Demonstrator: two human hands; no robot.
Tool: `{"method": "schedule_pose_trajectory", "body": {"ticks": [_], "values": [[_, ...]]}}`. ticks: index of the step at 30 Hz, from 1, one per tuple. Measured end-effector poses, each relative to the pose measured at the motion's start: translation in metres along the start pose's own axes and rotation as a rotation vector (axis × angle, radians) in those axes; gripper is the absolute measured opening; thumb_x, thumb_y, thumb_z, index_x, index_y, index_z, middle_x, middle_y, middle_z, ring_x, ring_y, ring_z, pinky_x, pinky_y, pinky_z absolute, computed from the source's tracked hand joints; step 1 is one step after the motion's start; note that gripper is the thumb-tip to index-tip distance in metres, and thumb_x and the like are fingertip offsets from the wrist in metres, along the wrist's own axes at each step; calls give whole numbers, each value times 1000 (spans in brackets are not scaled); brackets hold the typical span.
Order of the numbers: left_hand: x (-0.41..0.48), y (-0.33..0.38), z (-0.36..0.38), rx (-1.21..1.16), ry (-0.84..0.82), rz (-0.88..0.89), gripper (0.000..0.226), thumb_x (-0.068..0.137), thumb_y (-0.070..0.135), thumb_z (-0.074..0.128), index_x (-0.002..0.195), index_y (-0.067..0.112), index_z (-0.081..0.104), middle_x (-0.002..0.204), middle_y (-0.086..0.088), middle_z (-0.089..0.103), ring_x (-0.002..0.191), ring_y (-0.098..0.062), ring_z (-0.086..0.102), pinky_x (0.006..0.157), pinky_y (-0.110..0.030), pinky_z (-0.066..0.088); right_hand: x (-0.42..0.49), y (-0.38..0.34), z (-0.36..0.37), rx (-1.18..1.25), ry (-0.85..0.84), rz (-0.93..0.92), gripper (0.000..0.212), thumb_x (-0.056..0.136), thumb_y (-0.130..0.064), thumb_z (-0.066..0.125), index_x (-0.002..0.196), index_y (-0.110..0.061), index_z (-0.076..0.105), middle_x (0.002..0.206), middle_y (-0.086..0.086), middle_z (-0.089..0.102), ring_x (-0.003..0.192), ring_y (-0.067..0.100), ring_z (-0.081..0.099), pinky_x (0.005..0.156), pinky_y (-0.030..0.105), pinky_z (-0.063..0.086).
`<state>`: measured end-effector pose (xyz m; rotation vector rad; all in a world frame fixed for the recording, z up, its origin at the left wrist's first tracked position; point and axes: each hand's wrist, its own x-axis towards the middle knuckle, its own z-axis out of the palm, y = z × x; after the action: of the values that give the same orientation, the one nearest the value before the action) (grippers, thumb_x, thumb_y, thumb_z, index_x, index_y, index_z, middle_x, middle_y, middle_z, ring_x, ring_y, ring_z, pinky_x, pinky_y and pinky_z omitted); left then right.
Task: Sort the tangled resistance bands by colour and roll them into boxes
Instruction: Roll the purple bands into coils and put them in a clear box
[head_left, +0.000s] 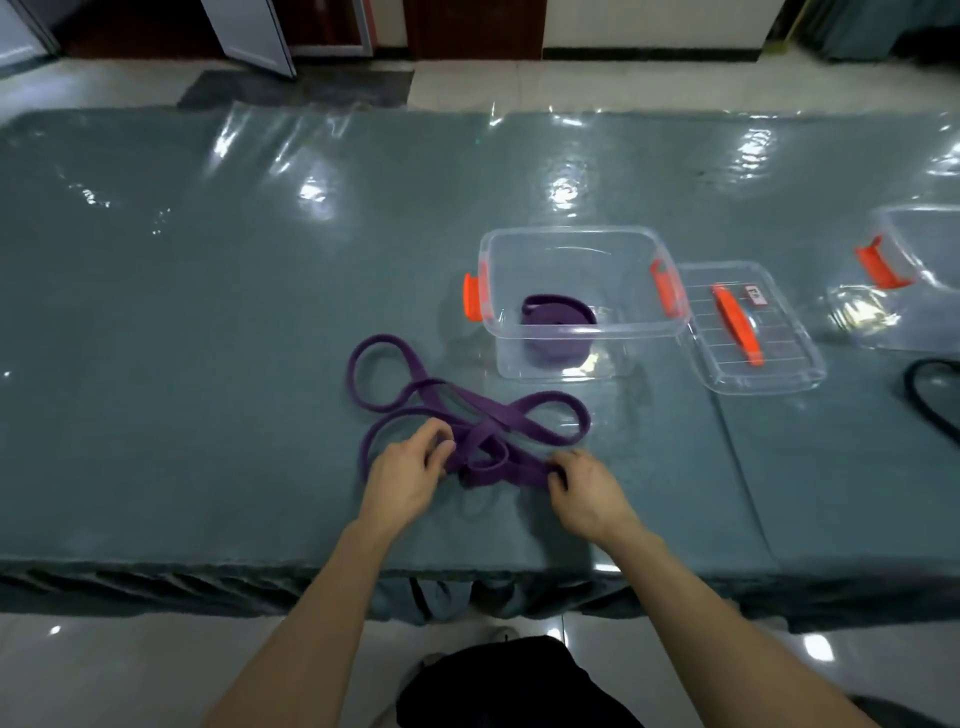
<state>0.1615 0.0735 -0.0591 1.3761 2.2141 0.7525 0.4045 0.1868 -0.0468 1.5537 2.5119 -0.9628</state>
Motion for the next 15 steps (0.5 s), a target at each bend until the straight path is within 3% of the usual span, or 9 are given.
{"method": "schedule_pose_trajectory", "body": {"ticks": [3, 7, 11, 13, 15], "values": [[22, 15, -32, -265, 124, -52, 14, 113, 29, 58, 101, 30, 64, 70, 11, 78, 70, -1, 73, 75, -29, 55, 8, -18, -37, 91, 118, -8, 35, 105, -10, 50, 132, -14, 72, 131, 7, 65, 118, 28, 64, 102, 35, 48], [51, 54, -96, -681, 212, 3, 29, 114, 15, 55, 87, 14, 63, 95, 7, 86, 79, -5, 78, 76, -18, 60, 24, -65, -110, 239, 313, -155, 34, 103, -4, 54, 125, -17, 77, 128, 2, 73, 118, 21, 65, 95, 25, 44], [62, 72, -135, -695, 224, 46, 19, 114, 9, 53, 100, 8, 65, 94, -8, 83, 78, -10, 79, 69, -25, 62, 27, -114, -159, 288, 318, -322, 37, 101, -1, 52, 114, -20, 80, 116, -4, 77, 108, 14, 65, 92, 27, 46], [60, 66, -125, -616, 170, -28, 14, 113, 3, 54, 107, 4, 67, 95, -14, 80, 83, -17, 78, 84, -40, 63, 24, -119, -166, 301, 325, -330, 39, 98, -2, 51, 107, -25, 80, 106, -10, 76, 99, 9, 64, 85, 24, 48], [51, 49, -100, -421, 158, -109, 13, 109, 0, 60, 116, 0, 70, 114, -19, 78, 107, -30, 75, 106, -47, 56, 22, -107, -157, 245, 305, -301, 40, 93, 1, 50, 100, -24, 81, 101, -8, 75, 96, 13, 65, 80, 26, 46]]}}
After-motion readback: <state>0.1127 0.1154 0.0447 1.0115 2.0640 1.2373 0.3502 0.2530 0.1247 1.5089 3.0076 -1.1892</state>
